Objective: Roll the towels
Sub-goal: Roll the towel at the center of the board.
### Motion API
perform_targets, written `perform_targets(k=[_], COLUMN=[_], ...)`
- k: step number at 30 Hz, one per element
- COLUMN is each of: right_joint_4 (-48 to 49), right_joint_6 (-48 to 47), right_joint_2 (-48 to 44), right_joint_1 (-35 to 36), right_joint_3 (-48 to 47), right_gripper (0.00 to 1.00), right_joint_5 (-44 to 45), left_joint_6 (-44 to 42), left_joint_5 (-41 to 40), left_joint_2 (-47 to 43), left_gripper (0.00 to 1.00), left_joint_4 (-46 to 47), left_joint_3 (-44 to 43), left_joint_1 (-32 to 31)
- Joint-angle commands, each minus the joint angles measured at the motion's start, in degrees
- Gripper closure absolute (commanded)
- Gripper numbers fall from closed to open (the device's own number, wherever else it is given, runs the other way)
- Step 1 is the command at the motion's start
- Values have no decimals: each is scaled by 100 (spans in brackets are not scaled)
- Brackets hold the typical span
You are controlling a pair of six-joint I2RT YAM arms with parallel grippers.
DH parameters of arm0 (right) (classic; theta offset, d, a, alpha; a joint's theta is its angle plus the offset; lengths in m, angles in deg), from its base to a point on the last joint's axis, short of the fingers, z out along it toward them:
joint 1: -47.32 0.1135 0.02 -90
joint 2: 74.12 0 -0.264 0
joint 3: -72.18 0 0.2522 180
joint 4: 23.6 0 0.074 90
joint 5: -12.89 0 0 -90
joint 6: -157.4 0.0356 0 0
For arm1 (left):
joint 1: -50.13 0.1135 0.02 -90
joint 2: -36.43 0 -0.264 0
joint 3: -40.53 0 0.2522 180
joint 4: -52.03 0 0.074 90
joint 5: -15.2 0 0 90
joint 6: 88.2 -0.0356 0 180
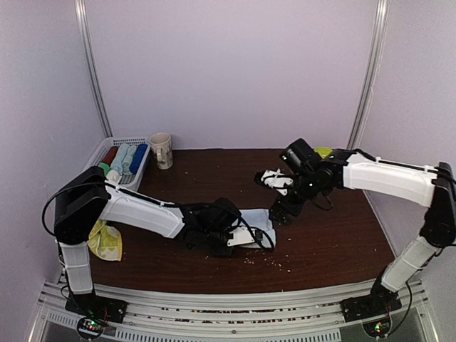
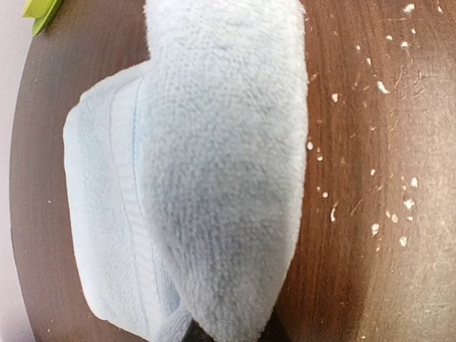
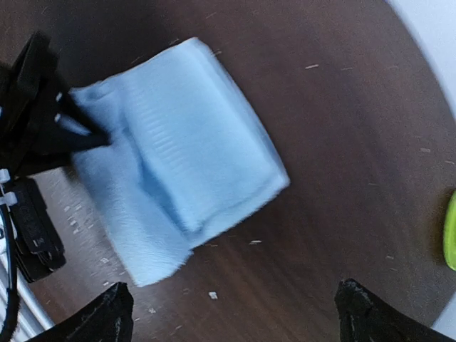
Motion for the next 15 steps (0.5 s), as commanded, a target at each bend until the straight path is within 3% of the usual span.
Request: perform_targets(k=[1, 6, 8, 15], right_joint_4=[1815, 3351, 3928, 3062], right_joint_6=[739, 100, 262, -310], right_joint_2=[-1579, -3375, -3808, -3622], right_joint_1=[41, 46, 54, 474], right_joint_3=[1226, 2632, 2987, 2781], right_gripper=[0, 0, 0, 0], right_joint_5=[2668, 2835, 3156, 1909], left_joint_6=[426, 453, 447, 264], left_joint_5=[943, 1738, 2097, 3345], left_joint_2=[481, 794, 927, 1942], left_gripper=[100, 100, 100, 100], left_joint_4=[-1501, -2217, -2470, -4036], left_joint_3=[-245, -873, -1136, -2334], left_joint_1=[257, 524, 670, 1209])
